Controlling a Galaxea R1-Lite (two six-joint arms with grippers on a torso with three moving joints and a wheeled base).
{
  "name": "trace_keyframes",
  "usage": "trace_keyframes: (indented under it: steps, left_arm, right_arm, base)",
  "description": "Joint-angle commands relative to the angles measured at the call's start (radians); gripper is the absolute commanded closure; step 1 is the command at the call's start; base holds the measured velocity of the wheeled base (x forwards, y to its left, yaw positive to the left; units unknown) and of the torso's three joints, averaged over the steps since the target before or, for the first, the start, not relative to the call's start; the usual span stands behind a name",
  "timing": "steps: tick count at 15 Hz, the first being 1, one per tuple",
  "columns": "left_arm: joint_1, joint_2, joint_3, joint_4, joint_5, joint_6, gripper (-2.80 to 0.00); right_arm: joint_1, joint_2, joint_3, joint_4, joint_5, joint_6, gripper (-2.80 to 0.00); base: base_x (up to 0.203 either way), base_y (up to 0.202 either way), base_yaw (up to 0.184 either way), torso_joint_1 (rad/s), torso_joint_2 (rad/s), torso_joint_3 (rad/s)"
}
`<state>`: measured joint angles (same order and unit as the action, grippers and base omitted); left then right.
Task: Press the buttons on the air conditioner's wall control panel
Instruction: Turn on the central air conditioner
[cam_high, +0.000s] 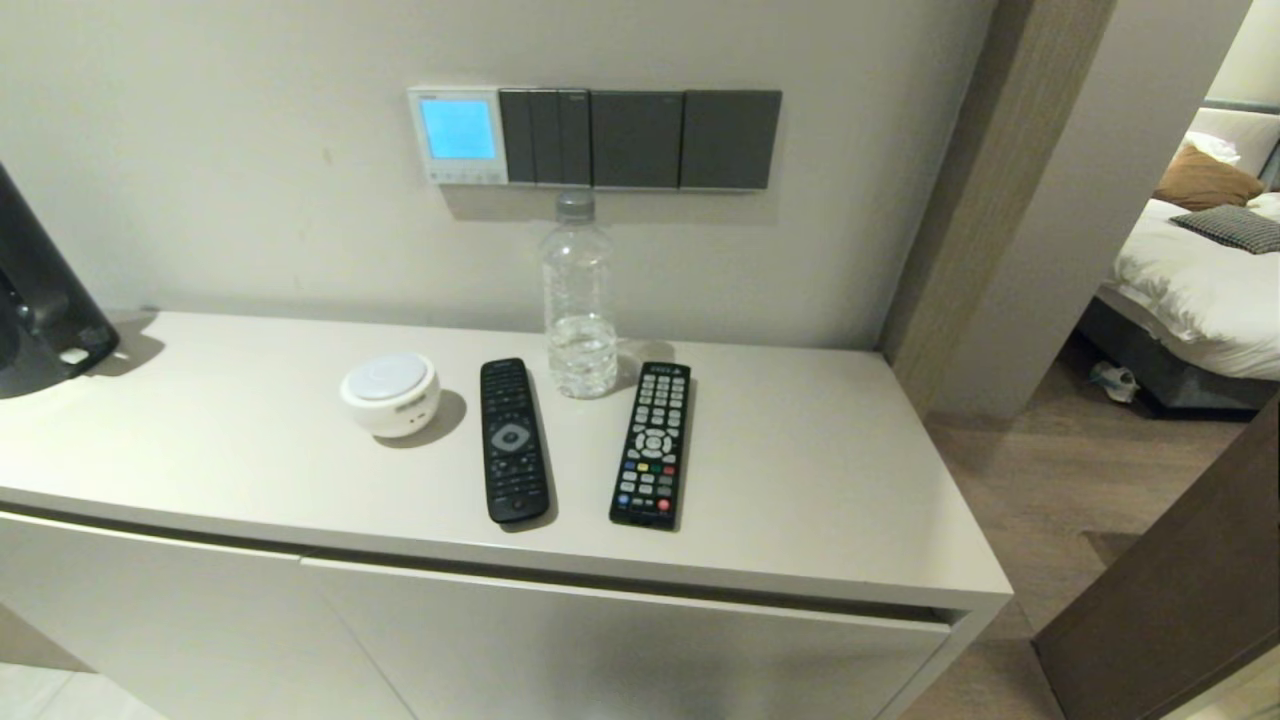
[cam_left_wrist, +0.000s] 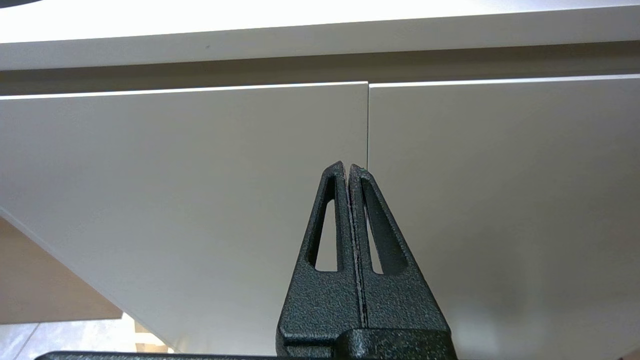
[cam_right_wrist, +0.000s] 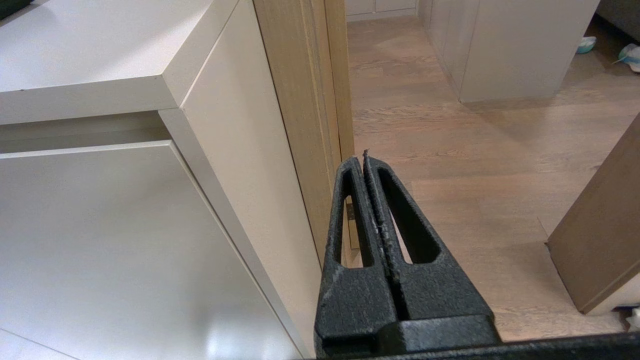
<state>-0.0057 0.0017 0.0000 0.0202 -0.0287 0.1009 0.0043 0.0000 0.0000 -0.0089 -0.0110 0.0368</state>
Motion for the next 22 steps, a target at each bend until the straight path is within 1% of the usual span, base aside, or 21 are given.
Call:
trace_keyframes:
  steps: [1,7,10,13,16,22]
  left_arm:
    - [0.0,0.0,0.0,0.0,-0.001,0.001,0.0]
    - [0.0,0.0,0.0,0.001,-0.002,0.008,0.0]
    - [0.0,0.0,-0.02,-0.025,-0.003,0.01,0.0]
    - [0.0,0.009,-0.088,-0.009,-0.008,0.011,0.0]
    - [0.0,0.09,-0.168,-0.01,-0.027,0.01,0.0]
    - [-0.009,0.304,-0.426,-0.021,-0.041,0.0,0.0]
  right_arm:
    - [0.0,0.002,0.002,0.0,0.0,0.0,0.0]
    - [0.0,0.002,0.002,0.0,0.0,0.0,0.0]
    - [0.0,0.002,0.002,0.0,-0.001,0.0,0.0]
    - [0.0,0.002,0.002,0.0,-0.001,0.0,0.0]
    - [0.0,0.002,0.002,0.0,0.0,0.0,0.0]
    - [0.0,0.002,0.002,0.0,-0.001,0.0,0.0]
  base:
    - [0.0,0.0,0.0,0.0,0.0,0.0]
    - [0.0,0.0,0.0,0.0,0.0,0.0]
    - [0.0,0.0,0.0,0.0,0.0,0.0]
    - [0.0,0.0,0.0,0.0,0.0,0.0]
    - [0.0,0.0,0.0,0.0,0.0,0.0]
    - [0.0,0.0,0.0,0.0,0.0,0.0]
